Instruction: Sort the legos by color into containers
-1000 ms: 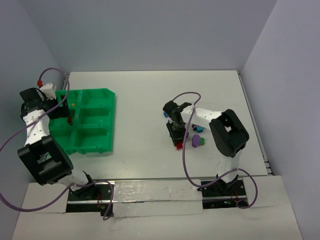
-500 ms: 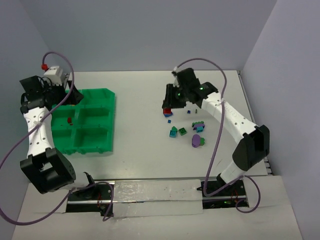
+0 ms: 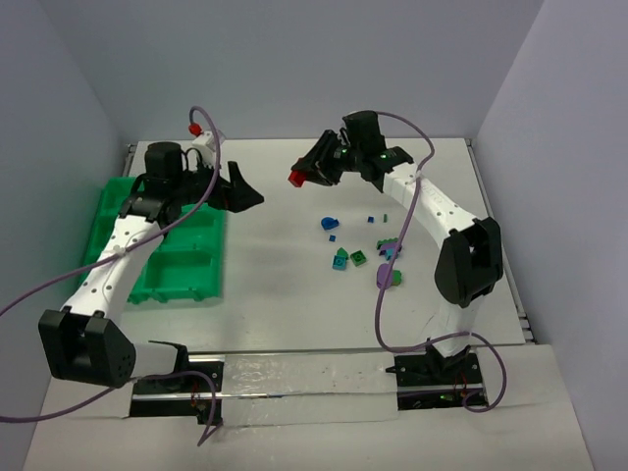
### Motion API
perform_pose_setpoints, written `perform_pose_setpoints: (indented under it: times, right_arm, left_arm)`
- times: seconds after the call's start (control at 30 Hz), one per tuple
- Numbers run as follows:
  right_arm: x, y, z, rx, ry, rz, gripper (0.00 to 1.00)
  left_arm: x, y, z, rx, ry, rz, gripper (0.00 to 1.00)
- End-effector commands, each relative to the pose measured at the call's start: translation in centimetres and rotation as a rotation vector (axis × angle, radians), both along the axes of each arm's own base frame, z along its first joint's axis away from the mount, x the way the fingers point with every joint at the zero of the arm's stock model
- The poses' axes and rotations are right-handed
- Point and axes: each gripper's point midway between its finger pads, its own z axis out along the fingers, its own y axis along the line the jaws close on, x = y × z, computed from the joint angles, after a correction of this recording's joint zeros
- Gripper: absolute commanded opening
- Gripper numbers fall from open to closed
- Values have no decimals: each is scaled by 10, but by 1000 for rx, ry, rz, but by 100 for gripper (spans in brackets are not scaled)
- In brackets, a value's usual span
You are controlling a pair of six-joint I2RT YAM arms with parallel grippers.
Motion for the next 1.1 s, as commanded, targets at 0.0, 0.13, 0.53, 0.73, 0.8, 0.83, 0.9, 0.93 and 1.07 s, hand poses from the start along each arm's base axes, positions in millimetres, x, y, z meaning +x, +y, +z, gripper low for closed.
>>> perform_pose_setpoints:
  times: [0.0,0.13,0.53,0.73,0.8,0.83,0.9,0.93,1.07]
  right_arm:
    - [-6,25,30,129,8,28,0]
    - [-11,35,30,142,11,49,0]
    - [-42,71,28,152,5,152,0]
    - [-50,79,27,147,-2,175,0]
    - [-50,78,29,152,-6,175,0]
    - [-50,78,29,151,-5,174,0]
    - [-50,79,29,150,-9,180,6]
    - [-50,79,28,148,-13,181,13]
    - [-47,72,25,133,-31,177,50]
  left_arm:
    - [16,-17,8,-52,4,43,99]
    - [19,-36,8,-51,15,11,99]
    - [30,-58,9,-48,3,-9,84]
    - [33,-56,12,-36,-6,3,60]
    - [32,-55,8,-31,0,6,45]
    - [32,-54,8,-30,0,8,38]
    - [31,-50,4,-14,1,19,16]
    - [31,-47,3,-5,0,27,5]
    - [32,-18,-1,28,1,77,0]
